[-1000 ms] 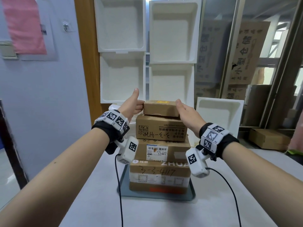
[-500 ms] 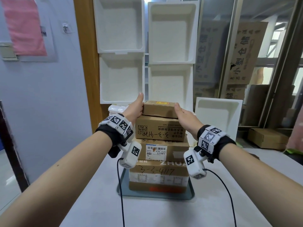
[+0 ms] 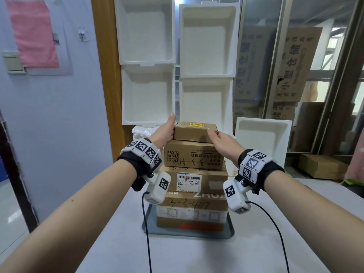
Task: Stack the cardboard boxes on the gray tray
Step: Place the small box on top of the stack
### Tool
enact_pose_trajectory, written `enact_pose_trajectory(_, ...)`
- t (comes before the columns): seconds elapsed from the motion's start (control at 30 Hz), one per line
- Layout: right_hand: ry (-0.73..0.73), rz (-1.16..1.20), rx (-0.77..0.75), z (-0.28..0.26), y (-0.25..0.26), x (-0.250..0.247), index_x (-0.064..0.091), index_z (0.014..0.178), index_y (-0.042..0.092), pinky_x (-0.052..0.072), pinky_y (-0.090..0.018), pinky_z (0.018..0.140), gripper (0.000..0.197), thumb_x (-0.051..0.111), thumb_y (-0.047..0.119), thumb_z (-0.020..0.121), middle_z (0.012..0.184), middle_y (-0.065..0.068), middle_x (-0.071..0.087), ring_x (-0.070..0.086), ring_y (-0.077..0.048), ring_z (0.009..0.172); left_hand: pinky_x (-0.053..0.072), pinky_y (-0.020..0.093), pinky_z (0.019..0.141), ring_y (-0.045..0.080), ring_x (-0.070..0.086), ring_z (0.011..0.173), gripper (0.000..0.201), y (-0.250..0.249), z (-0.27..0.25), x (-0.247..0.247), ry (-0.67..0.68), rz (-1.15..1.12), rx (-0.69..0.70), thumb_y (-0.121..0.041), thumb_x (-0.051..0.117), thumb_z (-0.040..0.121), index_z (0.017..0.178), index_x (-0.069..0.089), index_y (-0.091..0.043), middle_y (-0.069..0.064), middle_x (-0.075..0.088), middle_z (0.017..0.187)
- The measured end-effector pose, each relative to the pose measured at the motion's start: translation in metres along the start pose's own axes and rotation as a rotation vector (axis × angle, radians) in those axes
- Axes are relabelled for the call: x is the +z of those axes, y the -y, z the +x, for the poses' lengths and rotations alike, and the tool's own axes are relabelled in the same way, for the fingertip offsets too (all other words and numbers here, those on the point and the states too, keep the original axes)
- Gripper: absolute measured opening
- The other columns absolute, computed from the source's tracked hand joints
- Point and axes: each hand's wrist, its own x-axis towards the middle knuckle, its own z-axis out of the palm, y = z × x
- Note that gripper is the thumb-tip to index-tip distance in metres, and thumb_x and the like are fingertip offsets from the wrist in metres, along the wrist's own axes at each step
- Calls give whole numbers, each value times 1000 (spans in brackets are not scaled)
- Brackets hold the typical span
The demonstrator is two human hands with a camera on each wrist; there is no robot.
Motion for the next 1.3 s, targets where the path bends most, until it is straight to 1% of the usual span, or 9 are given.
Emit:
enact_pose_trajectory(0.13,-17,-26,-7,0,-1,-1,51,138,8,39,-36,104,73,29,64,96,137,-10,57,51,-26,125,21,32,117,24,30,144,79,0,-3,1,0,11,12,-61,18,97,152,23,-4,12,29,157)
enact_pose_trajectory(0.23,-17,-7,0,1,-3,1,49,140,10,40,-40,107,78,30,69,93,139,-8,57,51,-26,125,20,34,119,25,30,144,80,1,-4,0,6,20,11,-62,18,97,152,22,-4,12,28,157)
enact_pose_trajectory(0.4,-73,70,17,1,-2,-2,34,150,6,32,-40,114,87,32,70,92,154,-12,40,40,-27,140,13,35,120,22,21,147,73,3,-3,-5,-68,-127,67,-55,16,100,151,21,-3,10,22,159)
enact_pose_trajectory(0.5,-72,202,81,2,-6,-8,29,153,9,25,-42,117,92,29,75,89,159,-10,33,33,-26,145,11,37,121,21,20,147,76,11,-1,-19,-90,-183,50,-60,15,98,153,18,-6,9,20,160)
enact_pose_trajectory(0.63,-93,348,166,-3,-21,-15,26,154,9,18,-41,118,86,23,70,93,161,-6,29,26,-24,148,13,37,121,23,19,147,82,35,0,-38,-84,-284,-17,-64,16,96,153,16,-6,11,19,160)
enact_pose_trajectory(0.77,-93,427,269,-15,-58,-8,19,155,10,18,-48,122,102,20,82,83,162,-7,27,24,-24,149,11,37,121,23,17,148,84,74,-6,-49,-94,-347,-103,-66,14,95,153,14,-5,11,17,161)
enact_pose_trajectory(1.03,-62,448,507,-47,-145,43,31,151,6,23,-47,120,100,20,80,85,157,-8,37,34,-25,145,8,40,121,25,13,149,90,174,-35,-53,-150,-334,-370,-70,10,92,153,13,-4,12,15,161)
enact_pose_trajectory(1.17,-50,474,585,-58,-162,65,32,151,6,23,-46,120,94,19,75,90,157,-9,38,34,-26,145,7,39,121,24,11,149,89,204,-45,-48,-176,-360,-464,-69,9,93,153,11,-4,11,11,162)
enact_pose_trajectory(1.3,-29,546,625,-65,-168,74,30,152,5,23,-42,121,89,19,71,93,159,-9,34,31,-25,147,7,39,121,24,9,149,90,215,-49,-43,-178,-391,-513,-69,11,92,153,8,-3,12,8,162)
